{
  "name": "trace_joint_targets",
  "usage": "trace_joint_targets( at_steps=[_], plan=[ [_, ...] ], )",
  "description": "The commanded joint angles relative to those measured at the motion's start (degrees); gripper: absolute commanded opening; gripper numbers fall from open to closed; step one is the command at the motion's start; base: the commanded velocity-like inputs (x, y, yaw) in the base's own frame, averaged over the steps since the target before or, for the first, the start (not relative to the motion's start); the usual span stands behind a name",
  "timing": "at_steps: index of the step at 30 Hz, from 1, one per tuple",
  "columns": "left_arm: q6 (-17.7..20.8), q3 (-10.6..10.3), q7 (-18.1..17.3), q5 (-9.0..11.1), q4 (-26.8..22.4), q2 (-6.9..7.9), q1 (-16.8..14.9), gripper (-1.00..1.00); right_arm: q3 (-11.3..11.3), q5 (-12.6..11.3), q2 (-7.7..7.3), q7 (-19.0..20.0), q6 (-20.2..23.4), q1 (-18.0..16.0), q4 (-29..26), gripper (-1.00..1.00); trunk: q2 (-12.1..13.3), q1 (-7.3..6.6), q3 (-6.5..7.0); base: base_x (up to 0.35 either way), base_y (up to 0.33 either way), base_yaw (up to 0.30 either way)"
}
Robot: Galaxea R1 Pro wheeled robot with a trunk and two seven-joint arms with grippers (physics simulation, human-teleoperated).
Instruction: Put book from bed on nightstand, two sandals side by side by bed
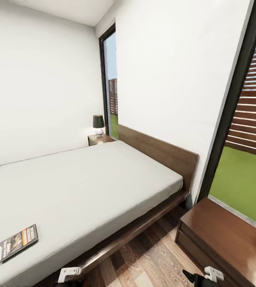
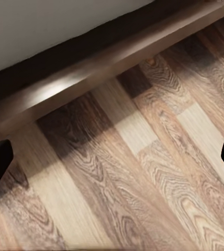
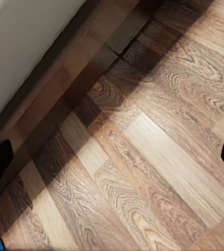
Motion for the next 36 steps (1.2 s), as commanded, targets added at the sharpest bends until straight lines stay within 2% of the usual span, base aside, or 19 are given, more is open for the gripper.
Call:
trace_joint_targets(
  at_steps=[1,14,29,36],
  plan=[
    [-0.2,-0.5,-0.2,0.6,0.1,0.00,-0.1,1.00,-0.5,0.3,-0.02,0.3,-0.2,0.0,0.1,1.00,0.0,0.00,-0.06,0.000,0.000,0.291],
    [-0.2,-0.5,-0.2,0.6,0.1,0.00,-0.1,1.00,-0.5,0.3,0.00,0.2,-0.1,0.0,0.1,1.00,0.0,0.00,-0.06,0.095,-0.029,0.291],
    [-0.2,-0.5,-0.2,0.6,0.2,0.00,-0.1,1.00,-0.5,0.3,0.01,0.2,-0.1,0.0,0.1,1.00,0.0,0.00,-0.06,0.009,-0.004,0.291],
    [-0.1,-0.5,-0.2,0.6,0.2,-0.02,-0.1,1.00,-0.5,0.3,0.02,0.2,-0.1,0.0,0.1,1.00,0.0,0.00,-0.06,0.109,-0.164,0.291]
  ],
)
